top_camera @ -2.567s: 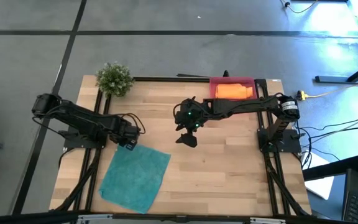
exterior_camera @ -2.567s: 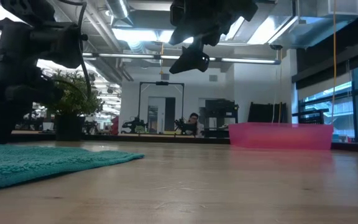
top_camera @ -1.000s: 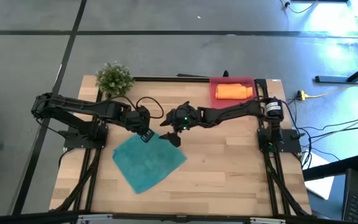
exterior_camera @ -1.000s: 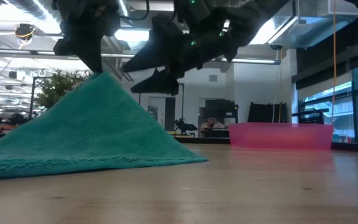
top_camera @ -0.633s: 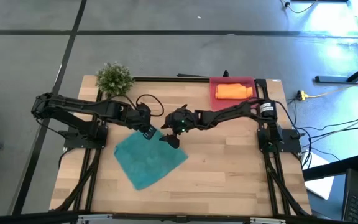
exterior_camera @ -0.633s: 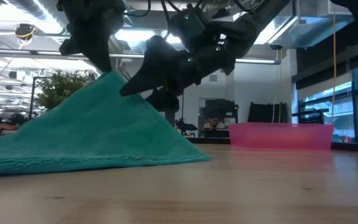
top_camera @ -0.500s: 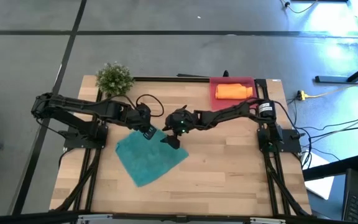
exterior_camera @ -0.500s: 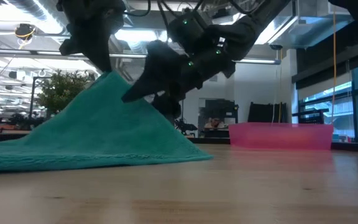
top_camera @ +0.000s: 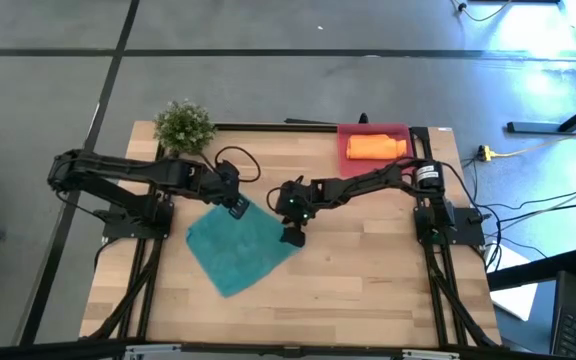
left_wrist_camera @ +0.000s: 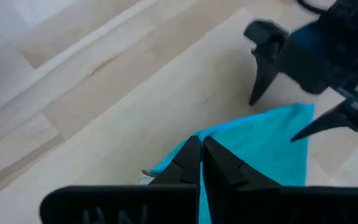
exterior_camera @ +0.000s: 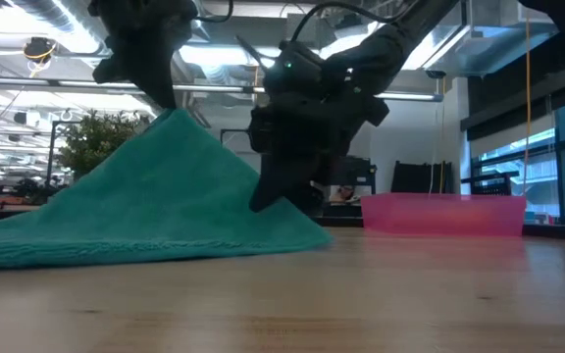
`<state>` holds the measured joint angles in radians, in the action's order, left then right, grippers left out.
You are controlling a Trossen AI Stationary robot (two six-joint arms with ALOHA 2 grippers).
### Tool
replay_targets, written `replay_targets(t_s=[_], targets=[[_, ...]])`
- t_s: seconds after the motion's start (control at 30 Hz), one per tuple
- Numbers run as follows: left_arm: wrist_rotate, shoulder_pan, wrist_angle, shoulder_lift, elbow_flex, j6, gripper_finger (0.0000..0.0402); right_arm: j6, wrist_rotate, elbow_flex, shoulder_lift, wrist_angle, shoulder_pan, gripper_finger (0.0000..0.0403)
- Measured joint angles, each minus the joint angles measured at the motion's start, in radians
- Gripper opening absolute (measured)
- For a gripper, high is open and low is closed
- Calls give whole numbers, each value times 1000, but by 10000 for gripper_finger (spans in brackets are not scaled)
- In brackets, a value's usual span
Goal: Roll microfiber towels into tight, uniform cylinder then place into a basket
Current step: Fold the blue microfiber towel
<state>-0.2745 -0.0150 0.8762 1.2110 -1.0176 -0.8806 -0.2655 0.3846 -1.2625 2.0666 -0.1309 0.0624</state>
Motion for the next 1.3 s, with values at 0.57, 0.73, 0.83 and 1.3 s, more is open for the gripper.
replay_targets(t_s=[0.57,0.73,0.83,1.3], targets=[[-2,35,29,-62,0,27,0,-13,47,9,-4,-53,-16,332],[-3,35,83,-88,0,21,0,-13,54,10,-4,-83,-17,298],[-5,35,102,-102,0,18,0,-16,56,10,-5,-93,-17,271],[-3,35,169,-115,0,-1,0,-46,56,14,-9,-128,-12,73]])
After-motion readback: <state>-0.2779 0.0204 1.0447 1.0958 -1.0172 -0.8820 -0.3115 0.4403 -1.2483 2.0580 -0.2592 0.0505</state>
